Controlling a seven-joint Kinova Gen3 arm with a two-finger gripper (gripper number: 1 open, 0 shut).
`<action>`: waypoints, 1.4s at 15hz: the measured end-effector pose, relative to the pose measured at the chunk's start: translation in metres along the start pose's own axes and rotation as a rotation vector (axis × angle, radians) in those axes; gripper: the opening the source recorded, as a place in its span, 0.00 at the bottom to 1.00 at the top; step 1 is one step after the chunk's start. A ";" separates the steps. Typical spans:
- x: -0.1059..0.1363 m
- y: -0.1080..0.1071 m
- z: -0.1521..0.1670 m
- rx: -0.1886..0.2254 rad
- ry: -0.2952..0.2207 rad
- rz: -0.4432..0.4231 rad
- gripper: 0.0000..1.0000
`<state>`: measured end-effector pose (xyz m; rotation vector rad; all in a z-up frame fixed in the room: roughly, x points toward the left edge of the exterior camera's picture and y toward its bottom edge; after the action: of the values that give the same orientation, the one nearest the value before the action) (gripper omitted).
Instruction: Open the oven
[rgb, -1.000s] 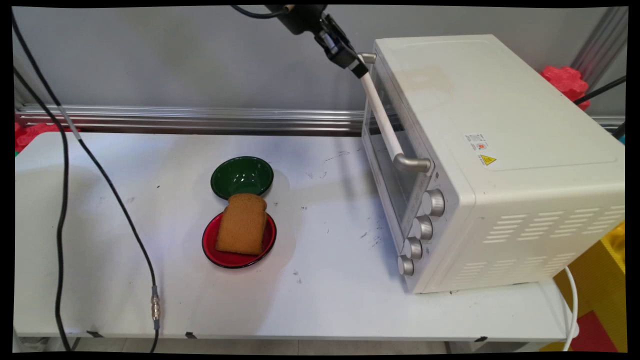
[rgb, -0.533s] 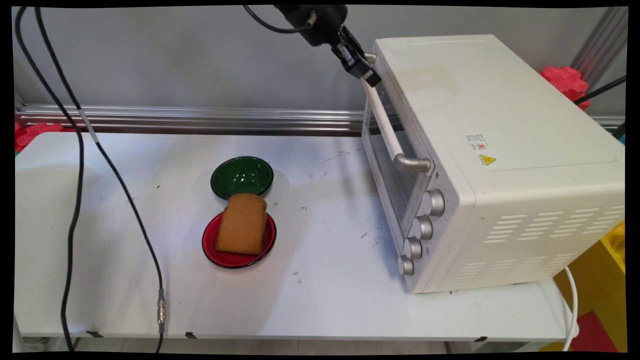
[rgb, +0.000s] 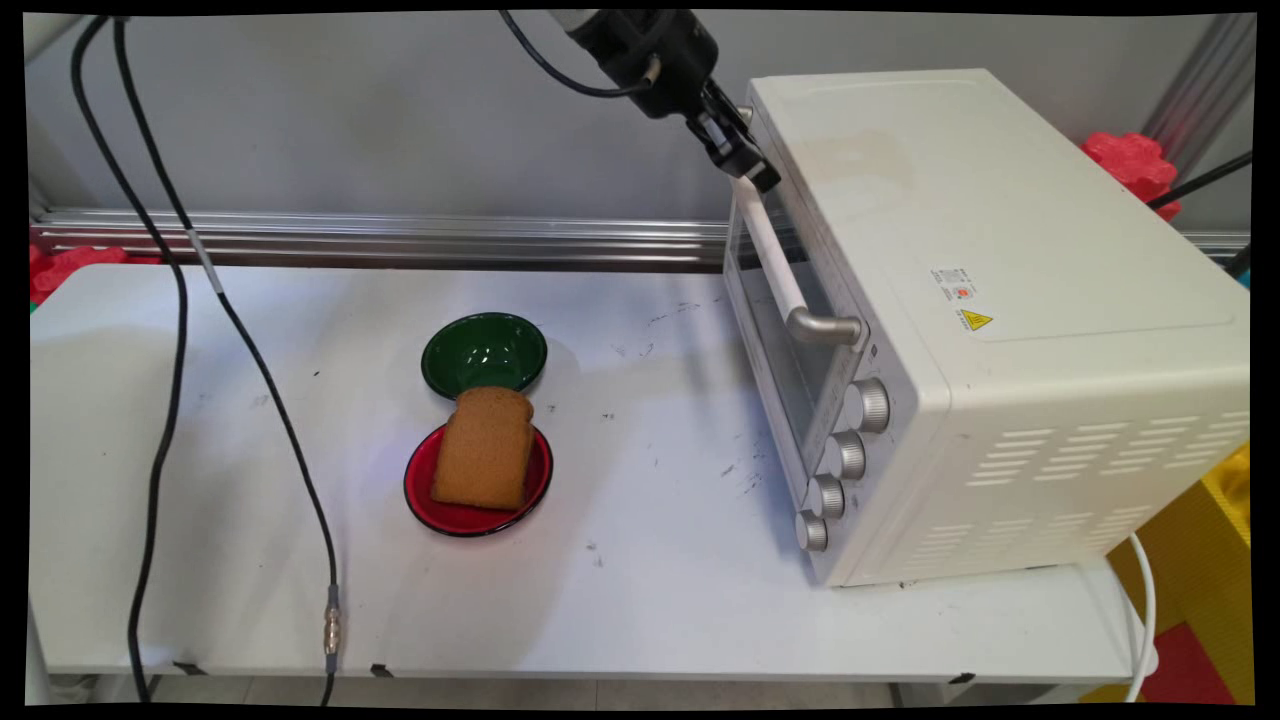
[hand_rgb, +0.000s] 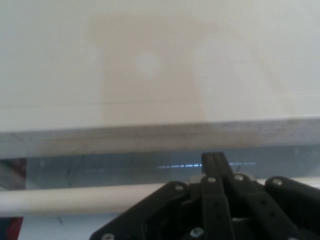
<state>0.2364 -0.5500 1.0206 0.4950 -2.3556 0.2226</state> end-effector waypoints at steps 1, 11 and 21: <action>0.000 -0.001 0.004 0.000 0.003 -0.001 0.00; -0.006 -0.005 0.027 -0.002 0.013 0.004 0.00; -0.024 -0.008 0.032 0.011 0.008 0.005 0.00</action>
<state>0.2361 -0.5598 0.9807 0.4929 -2.3490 0.2396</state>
